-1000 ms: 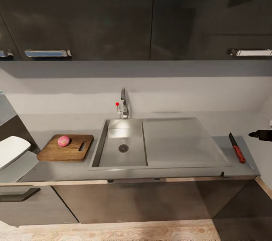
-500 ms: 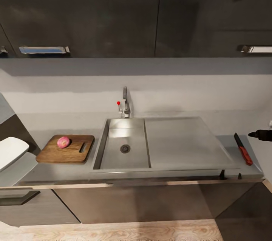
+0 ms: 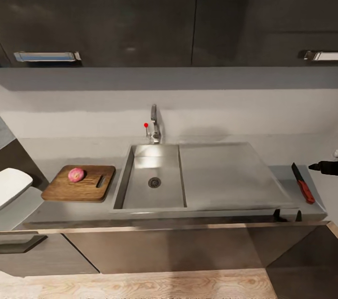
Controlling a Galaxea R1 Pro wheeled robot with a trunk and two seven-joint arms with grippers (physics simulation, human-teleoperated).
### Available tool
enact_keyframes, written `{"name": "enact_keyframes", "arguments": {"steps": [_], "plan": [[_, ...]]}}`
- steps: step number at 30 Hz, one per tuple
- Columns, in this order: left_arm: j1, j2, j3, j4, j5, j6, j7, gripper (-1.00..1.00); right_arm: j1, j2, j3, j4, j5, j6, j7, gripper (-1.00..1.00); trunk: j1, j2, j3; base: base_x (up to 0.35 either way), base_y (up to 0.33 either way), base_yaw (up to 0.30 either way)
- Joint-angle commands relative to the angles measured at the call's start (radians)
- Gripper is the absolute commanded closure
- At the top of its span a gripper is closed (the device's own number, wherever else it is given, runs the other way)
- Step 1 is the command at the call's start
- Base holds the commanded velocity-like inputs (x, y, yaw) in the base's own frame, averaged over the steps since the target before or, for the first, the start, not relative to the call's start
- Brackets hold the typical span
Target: In the kitchen, take the Vidalia onion out of the sink, dice it on the chopping board with the paring knife, put the diced onion into the bowl on the countertop, then place both the paring knife and the chopping board into the sink.
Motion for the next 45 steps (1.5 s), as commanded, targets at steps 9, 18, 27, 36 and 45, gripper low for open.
{"name": "enact_keyframes", "arguments": {"steps": [9, 18, 27, 36, 45], "plan": [[-0.002, 0.000, -0.008, 0.002, 0.003, 0.000, 0.002, -1.00, -0.001, -0.001, -0.009, 0.000, 0.010, 0.005, 0.005, -1.00, 0.001, -0.002, -0.017, 0.001, -0.002, 0.000], [-0.002, 0.000, -0.008, 0.002, 0.003, 0.000, 0.002, -1.00, -0.001, -0.001, -0.009, 0.001, 0.010, 0.006, 0.006, -1.00, 0.001, -0.002, -0.031, 0.000, 0.000, 0.000], [-0.002, 0.000, -0.008, 0.002, 0.003, 0.000, 0.002, -1.00, -0.001, -0.001, -0.010, 0.001, 0.010, 0.006, 0.006, -1.00, 0.001, -0.002, -0.045, 0.000, 0.000, 0.000], [-0.002, 0.000, -0.008, 0.002, 0.003, 0.000, 0.002, -1.00, -0.001, -0.001, -0.010, 0.002, 0.010, 0.006, 0.008, -1.00, 0.001, -0.002, -0.060, 0.000, 0.000, 0.000], [-0.002, 0.000, -0.008, 0.002, 0.003, 0.000, 0.002, -1.00, -0.001, -0.001, -0.009, 0.002, 0.010, 0.007, 0.011, -1.00, 0.001, -0.002, -0.074, 0.000, 0.000, 0.000]]}}
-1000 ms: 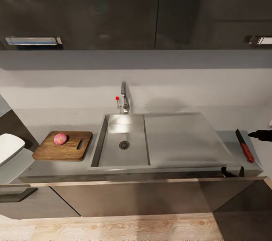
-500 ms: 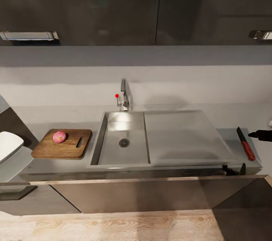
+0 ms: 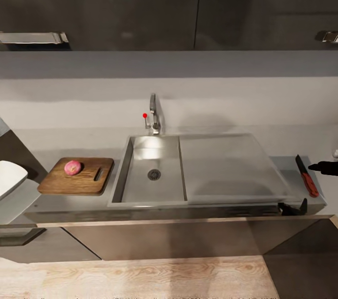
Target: In the kitchen, take the Vidalia onion out of the sink, dice it on the chopping board with the paring knife, put the diced onion into the bowl on the countertop, then place both the paring knife and the chopping board into the sink.
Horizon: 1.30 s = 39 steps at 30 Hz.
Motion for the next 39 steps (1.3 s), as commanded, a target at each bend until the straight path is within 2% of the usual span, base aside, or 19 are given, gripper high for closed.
{"name": "enact_keyframes", "arguments": {"steps": [1, 39], "plan": [[-0.002, 0.000, -0.008, 0.002, 0.003, 0.000, 0.002, -1.00, -0.001, -0.001, -0.009, -0.002, 0.010, 0.006, 0.005, -1.00, 0.000, -0.002, -0.003, 0.000, 0.000, 0.000], [-0.002, 0.004, -0.008, 0.002, 0.003, -0.001, 0.003, -1.00, 0.001, -0.005, -0.009, -0.002, 0.009, 0.001, 0.010, -1.00, 0.000, -0.002, -0.065, 0.000, 0.000, 0.000]]}}
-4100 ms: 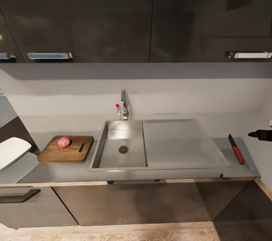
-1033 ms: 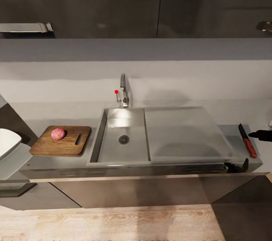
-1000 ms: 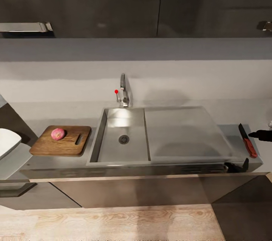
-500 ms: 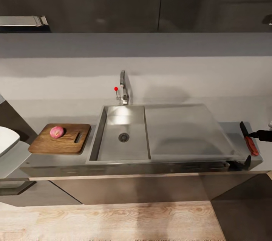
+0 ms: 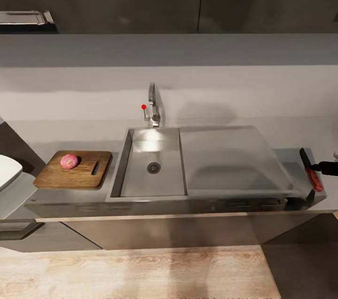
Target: In the kitchen, take the Vidalia onion out of the sink, dice it on the chopping board with the paring knife, put the diced onion into the bowl on the countertop, then place both the paring knife and the chopping board into the sink.
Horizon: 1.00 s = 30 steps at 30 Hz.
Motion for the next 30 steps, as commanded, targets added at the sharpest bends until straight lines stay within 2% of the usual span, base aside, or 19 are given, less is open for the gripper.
{"name": "enact_keyframes", "arguments": {"steps": [1, 30], "plan": [[-0.001, 0.000, -0.008, 0.002, 0.003, -0.001, 0.002, -1.00, -0.001, 0.000, -0.009, -0.001, 0.010, 0.005, 0.005, -1.00, 0.000, -0.002, -0.003, 0.000, 0.000, 0.000], [-0.001, 0.000, -0.008, 0.002, 0.003, -0.001, 0.002, -1.00, -0.001, 0.001, -0.009, -0.001, 0.010, 0.005, 0.005, -1.00, 0.000, -0.002, -0.050, 0.000, 0.000, 0.000]]}}
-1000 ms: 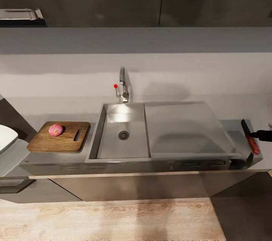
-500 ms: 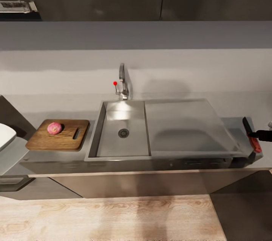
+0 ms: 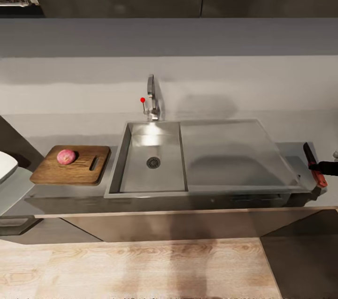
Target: In the kitchen, take the Vidalia onion out of the sink, dice it on the chopping board with the paring knife, put the diced onion into the bowl on the countertop, then place both the paring knife and the chopping board into the sink.
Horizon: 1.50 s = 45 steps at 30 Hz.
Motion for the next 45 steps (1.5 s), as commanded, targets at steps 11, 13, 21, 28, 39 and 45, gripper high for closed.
{"name": "enact_keyframes", "arguments": {"steps": [11, 13, 21, 28, 39, 45], "plan": [[-0.001, 0.000, -0.008, 0.002, 0.003, 0.000, 0.002, -1.00, 0.000, 0.001, -0.008, -0.001, 0.010, 0.006, 0.005, -1.00, 0.000, -0.002, -0.019, 0.000, 0.000, 0.000], [-0.001, 0.000, -0.008, 0.002, 0.003, -0.001, 0.002, -1.00, 0.000, 0.001, -0.008, -0.001, 0.010, 0.005, 0.004, -1.00, 0.000, -0.002, -0.023, 0.000, 0.000, 0.000], [-0.001, 0.000, -0.008, 0.002, 0.003, 0.000, 0.002, -1.00, 0.000, 0.001, -0.008, -0.001, 0.010, 0.004, 0.004, -1.00, 0.000, -0.002, -0.027, 0.000, 0.000, 0.000], [-0.001, 0.000, -0.008, 0.002, 0.003, 0.000, 0.002, -1.00, 0.000, 0.001, -0.008, -0.001, 0.010, 0.004, 0.005, -1.00, 0.000, -0.002, -0.027, 0.000, 0.000, 0.000], [-0.001, 0.000, -0.008, 0.002, 0.003, 0.000, 0.002, -1.00, 0.000, 0.001, -0.008, -0.001, 0.010, 0.004, 0.005, -1.00, 0.000, -0.002, -0.039, 0.000, 0.000, 0.000], [-0.001, 0.000, -0.008, 0.002, 0.003, 0.000, 0.002, -1.00, 0.000, 0.001, -0.008, -0.001, 0.010, 0.004, 0.005, -1.00, 0.000, -0.002, -0.049, 0.000, 0.000, 0.000]]}}
